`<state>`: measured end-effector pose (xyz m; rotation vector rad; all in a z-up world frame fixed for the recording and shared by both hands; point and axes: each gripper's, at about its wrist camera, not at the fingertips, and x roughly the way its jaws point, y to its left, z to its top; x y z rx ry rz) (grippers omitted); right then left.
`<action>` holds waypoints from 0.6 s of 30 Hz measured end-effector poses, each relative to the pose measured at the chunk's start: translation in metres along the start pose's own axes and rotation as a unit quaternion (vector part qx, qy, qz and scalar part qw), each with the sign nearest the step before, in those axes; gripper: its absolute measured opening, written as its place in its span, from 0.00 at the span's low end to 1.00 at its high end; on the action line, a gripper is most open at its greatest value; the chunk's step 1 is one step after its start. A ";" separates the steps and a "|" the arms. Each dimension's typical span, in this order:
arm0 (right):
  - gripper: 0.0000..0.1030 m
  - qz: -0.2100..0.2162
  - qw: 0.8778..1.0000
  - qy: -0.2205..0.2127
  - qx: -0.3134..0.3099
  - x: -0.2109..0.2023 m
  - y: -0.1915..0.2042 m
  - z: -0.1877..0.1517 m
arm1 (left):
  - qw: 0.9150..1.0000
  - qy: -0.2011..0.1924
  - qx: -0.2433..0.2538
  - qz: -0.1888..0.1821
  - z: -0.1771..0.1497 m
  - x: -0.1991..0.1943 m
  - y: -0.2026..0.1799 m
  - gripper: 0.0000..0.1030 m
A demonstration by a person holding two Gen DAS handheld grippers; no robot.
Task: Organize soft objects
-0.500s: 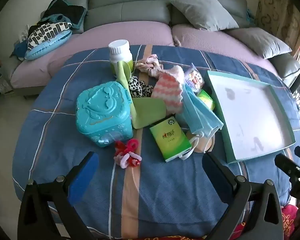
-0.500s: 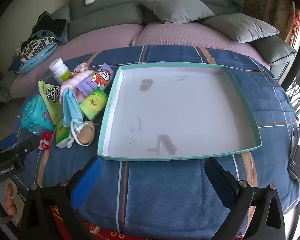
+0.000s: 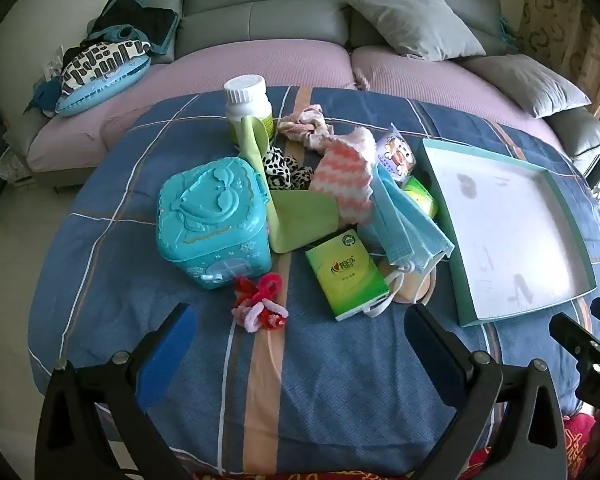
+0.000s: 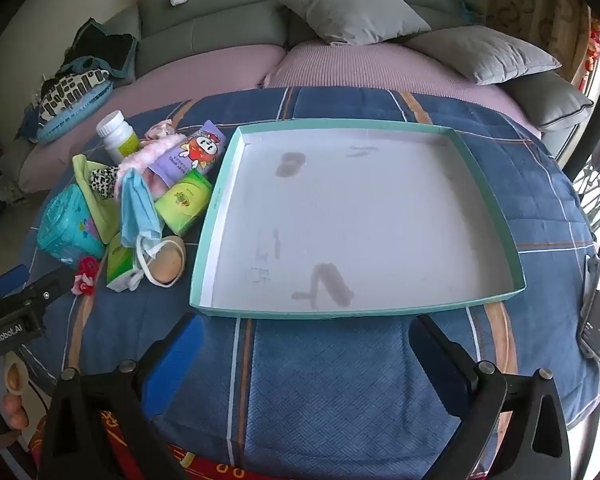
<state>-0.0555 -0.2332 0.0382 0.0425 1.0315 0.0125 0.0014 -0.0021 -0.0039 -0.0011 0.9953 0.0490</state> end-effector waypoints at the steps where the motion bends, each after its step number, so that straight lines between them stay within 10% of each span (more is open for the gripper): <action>1: 1.00 -0.001 1.000 0.001 -0.001 0.001 0.002 -0.001 | 1.000 0.000 0.002 0.002 -0.001 0.000 -0.001 1.00; 18: 1.00 0.000 1.000 -0.005 -0.004 0.002 0.005 -0.001 | 1.000 0.010 0.001 0.017 -0.003 0.006 -0.004 1.00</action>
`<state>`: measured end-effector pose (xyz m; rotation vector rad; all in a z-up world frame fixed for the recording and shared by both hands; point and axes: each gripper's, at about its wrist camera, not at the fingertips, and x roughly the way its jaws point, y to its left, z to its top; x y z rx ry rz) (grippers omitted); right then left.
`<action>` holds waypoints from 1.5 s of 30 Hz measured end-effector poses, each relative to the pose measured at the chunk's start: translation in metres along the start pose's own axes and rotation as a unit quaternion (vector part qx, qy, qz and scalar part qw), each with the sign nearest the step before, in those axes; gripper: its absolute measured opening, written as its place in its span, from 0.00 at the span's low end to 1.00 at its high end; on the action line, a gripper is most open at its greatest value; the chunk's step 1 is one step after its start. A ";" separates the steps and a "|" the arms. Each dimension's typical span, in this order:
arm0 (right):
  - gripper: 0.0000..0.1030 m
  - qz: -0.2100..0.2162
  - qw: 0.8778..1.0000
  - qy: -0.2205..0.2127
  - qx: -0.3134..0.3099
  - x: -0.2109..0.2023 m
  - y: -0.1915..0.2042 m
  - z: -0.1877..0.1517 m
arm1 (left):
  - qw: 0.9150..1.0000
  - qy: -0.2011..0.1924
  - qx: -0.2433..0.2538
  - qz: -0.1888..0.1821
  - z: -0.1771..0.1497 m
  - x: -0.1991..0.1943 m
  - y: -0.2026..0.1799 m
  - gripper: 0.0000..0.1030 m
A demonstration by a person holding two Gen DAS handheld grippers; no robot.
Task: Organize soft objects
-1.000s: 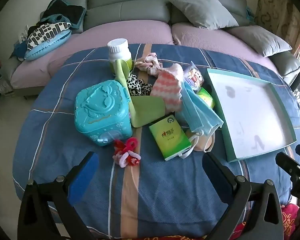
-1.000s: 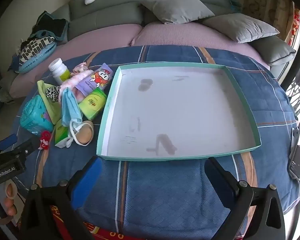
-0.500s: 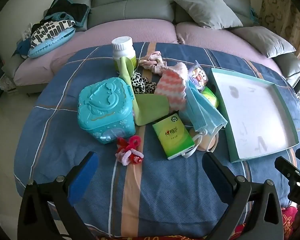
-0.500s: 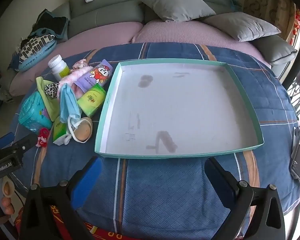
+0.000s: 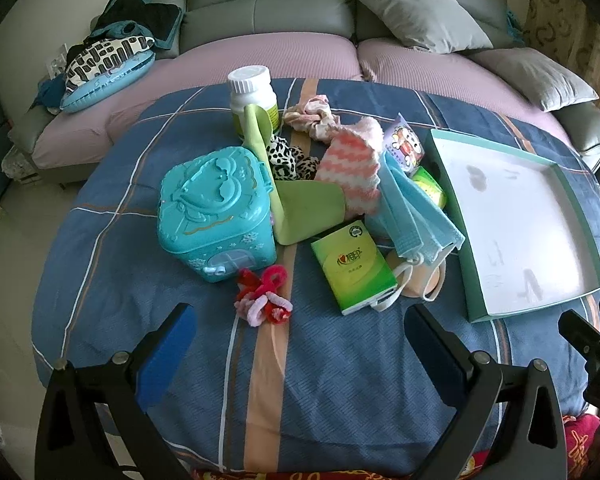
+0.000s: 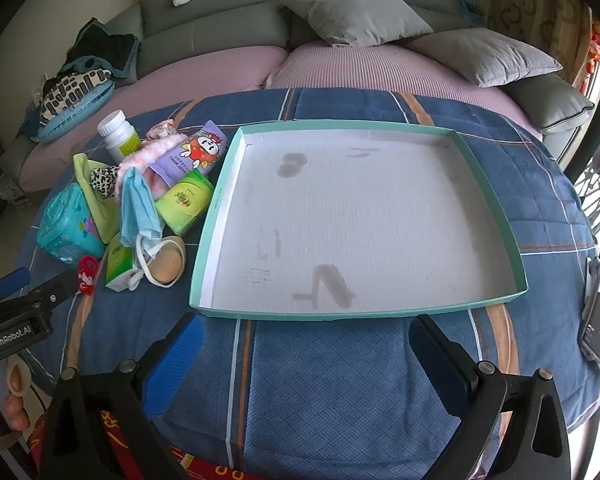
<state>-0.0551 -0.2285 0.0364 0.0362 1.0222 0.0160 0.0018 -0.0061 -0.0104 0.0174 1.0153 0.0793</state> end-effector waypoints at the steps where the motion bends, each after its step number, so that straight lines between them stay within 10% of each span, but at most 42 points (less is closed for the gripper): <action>1: 1.00 0.000 1.000 0.000 0.000 0.000 0.000 0.000 | 1.000 0.000 0.000 0.000 0.000 0.000 0.000 1.00; 45: 1.00 -0.008 1.000 0.003 -0.010 0.002 0.003 -0.001 | 1.000 0.003 -0.002 0.019 -0.003 0.002 0.004 1.00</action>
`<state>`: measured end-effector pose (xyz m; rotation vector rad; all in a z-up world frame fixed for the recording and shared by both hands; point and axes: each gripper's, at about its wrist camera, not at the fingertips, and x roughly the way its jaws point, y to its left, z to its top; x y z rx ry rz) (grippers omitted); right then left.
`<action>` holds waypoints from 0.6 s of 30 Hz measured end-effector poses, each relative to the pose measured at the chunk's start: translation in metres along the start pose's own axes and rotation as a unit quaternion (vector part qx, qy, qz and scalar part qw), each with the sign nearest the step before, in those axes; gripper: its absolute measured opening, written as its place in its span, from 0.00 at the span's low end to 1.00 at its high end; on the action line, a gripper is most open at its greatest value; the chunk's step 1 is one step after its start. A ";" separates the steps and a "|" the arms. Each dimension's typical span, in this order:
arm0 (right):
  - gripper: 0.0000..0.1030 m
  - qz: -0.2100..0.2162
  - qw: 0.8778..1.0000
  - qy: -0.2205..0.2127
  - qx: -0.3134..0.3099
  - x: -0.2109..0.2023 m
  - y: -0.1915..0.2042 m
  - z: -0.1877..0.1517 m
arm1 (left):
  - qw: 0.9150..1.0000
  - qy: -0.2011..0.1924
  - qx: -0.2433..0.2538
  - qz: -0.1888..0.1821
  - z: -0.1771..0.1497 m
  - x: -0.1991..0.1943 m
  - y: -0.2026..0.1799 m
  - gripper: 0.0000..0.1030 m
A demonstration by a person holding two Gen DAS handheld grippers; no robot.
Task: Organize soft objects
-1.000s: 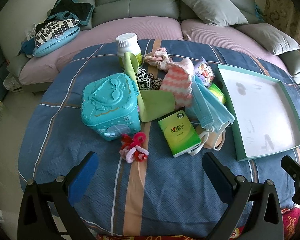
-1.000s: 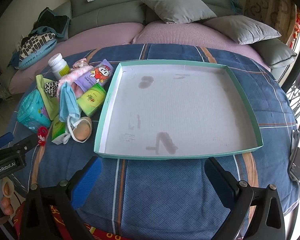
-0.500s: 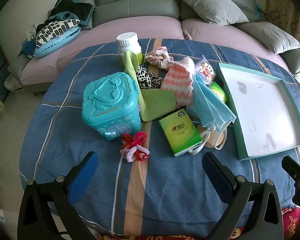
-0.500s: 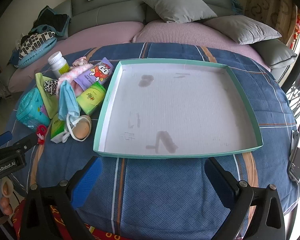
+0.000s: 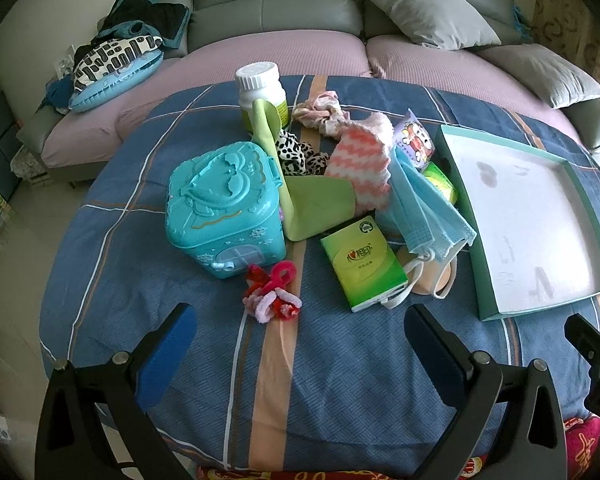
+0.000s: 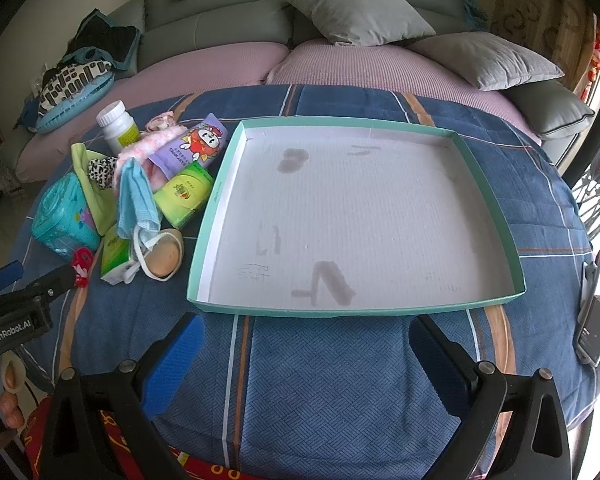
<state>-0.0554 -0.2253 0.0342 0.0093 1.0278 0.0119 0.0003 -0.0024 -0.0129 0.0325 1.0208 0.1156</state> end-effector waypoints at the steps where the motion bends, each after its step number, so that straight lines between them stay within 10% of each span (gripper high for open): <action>1: 1.00 0.000 1.000 0.000 -0.001 0.000 0.001 0.000 | 1.000 0.000 -0.001 0.000 0.000 0.000 0.000 1.00; 18: 1.00 0.005 1.000 -0.013 -0.022 -0.011 0.014 0.013 | 0.999 -0.017 -0.027 -0.040 0.017 -0.005 0.020 1.00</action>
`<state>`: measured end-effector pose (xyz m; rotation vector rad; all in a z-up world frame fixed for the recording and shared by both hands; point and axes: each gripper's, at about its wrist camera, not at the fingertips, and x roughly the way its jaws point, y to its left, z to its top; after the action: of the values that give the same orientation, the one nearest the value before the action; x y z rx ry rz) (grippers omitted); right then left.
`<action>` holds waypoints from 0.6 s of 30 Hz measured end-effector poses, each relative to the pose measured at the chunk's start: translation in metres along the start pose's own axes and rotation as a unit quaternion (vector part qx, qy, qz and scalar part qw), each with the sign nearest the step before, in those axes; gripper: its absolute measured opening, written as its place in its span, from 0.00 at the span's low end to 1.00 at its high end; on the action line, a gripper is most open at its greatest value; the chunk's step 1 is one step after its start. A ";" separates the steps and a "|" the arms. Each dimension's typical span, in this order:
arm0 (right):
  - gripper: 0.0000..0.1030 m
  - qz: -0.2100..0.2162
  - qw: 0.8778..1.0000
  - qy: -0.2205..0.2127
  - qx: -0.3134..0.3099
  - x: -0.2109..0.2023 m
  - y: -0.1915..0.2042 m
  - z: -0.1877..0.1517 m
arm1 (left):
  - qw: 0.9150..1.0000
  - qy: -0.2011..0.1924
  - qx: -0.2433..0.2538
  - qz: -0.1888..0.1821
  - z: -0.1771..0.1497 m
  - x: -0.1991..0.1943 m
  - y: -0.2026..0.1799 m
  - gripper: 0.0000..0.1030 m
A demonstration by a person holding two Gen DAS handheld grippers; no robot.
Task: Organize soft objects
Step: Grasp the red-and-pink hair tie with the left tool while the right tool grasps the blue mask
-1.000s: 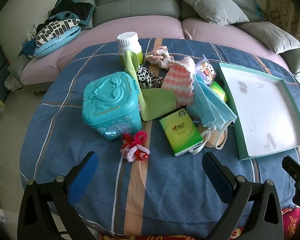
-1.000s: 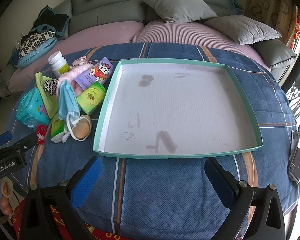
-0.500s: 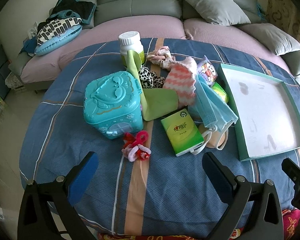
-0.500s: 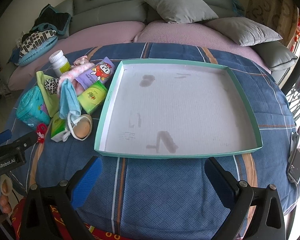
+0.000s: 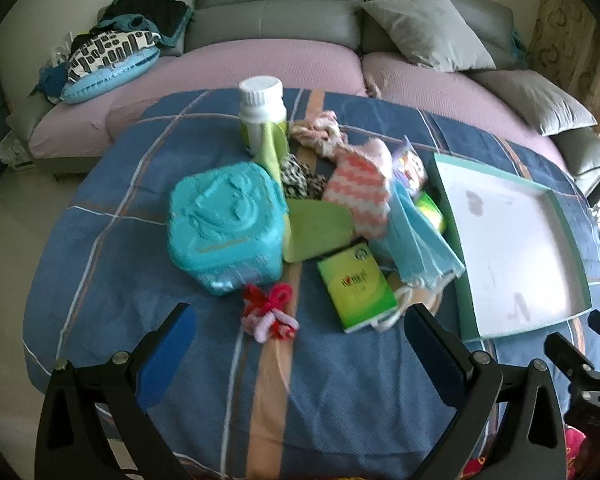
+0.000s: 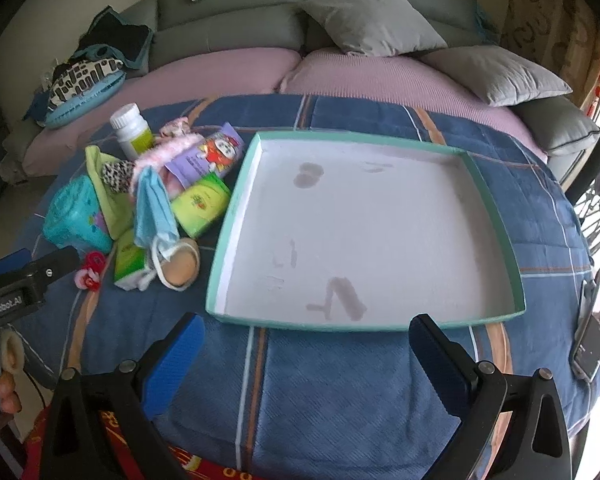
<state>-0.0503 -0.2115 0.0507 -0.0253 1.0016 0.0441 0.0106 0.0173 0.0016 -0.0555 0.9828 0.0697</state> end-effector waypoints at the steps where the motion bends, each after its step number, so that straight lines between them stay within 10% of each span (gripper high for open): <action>1: 1.00 0.003 1.000 -0.005 -0.003 -0.002 0.002 0.003 | 1.000 -0.002 -0.001 0.001 0.002 0.000 0.002 1.00; 18: 1.00 0.084 0.995 -0.009 -0.059 0.028 0.054 0.025 | 0.999 0.008 -0.028 -0.019 0.004 0.032 0.041 1.00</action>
<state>-0.0165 -0.1556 0.0403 -0.0478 0.9803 0.2573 0.0284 0.0600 -0.0236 -0.1258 0.9954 0.0616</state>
